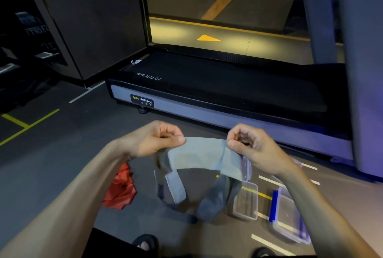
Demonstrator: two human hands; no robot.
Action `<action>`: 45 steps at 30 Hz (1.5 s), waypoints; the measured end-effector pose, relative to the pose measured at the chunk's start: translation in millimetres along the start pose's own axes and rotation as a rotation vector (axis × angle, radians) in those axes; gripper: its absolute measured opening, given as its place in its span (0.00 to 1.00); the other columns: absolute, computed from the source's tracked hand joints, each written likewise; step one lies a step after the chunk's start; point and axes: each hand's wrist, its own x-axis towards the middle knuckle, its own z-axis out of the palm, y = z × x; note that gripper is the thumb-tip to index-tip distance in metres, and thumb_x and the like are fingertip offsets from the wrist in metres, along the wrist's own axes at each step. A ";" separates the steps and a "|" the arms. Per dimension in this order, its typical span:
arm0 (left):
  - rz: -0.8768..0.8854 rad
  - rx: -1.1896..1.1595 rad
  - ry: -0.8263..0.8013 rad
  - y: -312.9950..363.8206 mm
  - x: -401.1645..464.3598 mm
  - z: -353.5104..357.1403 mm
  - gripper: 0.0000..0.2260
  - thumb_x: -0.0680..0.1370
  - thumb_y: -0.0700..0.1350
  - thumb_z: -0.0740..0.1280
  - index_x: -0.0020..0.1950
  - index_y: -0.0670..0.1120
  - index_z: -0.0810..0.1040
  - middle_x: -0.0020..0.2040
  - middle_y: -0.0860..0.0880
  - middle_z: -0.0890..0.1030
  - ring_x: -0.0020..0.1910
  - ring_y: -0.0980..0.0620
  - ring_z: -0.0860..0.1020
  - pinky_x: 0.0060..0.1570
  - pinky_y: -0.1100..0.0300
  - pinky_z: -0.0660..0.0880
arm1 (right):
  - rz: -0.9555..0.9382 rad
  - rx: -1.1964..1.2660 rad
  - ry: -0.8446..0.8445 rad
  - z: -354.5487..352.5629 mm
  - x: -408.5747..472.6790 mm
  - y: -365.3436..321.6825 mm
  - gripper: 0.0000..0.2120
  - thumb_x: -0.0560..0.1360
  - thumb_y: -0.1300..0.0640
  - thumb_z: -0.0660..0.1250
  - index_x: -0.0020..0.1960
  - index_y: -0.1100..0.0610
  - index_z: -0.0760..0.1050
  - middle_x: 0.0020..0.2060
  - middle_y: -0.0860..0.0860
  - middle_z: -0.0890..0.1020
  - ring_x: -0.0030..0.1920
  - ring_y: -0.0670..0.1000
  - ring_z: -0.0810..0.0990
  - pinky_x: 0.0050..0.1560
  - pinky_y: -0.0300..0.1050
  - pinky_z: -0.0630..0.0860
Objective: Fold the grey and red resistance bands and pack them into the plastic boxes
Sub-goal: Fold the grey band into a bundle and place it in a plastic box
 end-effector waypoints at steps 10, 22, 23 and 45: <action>-0.009 -0.025 -0.026 6.5 1.1 3.4 0.07 0.83 0.43 0.66 0.47 0.41 0.80 0.31 0.56 0.80 0.30 0.63 0.74 0.32 0.72 0.68 | -0.027 0.170 0.035 -0.8 -1.9 1.7 0.08 0.79 0.56 0.68 0.50 0.61 0.75 0.41 0.47 0.79 0.43 0.46 0.76 0.46 0.38 0.72; -0.005 0.060 -0.045 4.9 2.2 4.7 0.08 0.83 0.45 0.65 0.46 0.46 0.80 0.36 0.56 0.81 0.35 0.61 0.75 0.38 0.68 0.70 | 0.027 0.390 0.075 10.7 -2.2 4.1 0.09 0.80 0.56 0.68 0.50 0.62 0.73 0.37 0.50 0.76 0.37 0.46 0.74 0.35 0.37 0.73; -0.011 0.062 -0.046 4.6 2.6 4.2 0.08 0.83 0.44 0.65 0.46 0.45 0.80 0.35 0.56 0.80 0.35 0.61 0.75 0.38 0.68 0.70 | 0.043 0.425 0.079 12.0 -2.3 4.7 0.08 0.80 0.57 0.68 0.50 0.61 0.73 0.37 0.50 0.76 0.36 0.46 0.73 0.34 0.36 0.73; 0.010 0.052 -0.157 -0.4 -0.5 -7.4 0.09 0.80 0.53 0.70 0.48 0.48 0.83 0.39 0.44 0.80 0.40 0.48 0.72 0.42 0.52 0.66 | 0.035 -0.014 -0.147 32.1 -8.2 15.5 0.03 0.82 0.60 0.66 0.49 0.56 0.76 0.55 0.48 0.82 0.52 0.51 0.81 0.53 0.47 0.75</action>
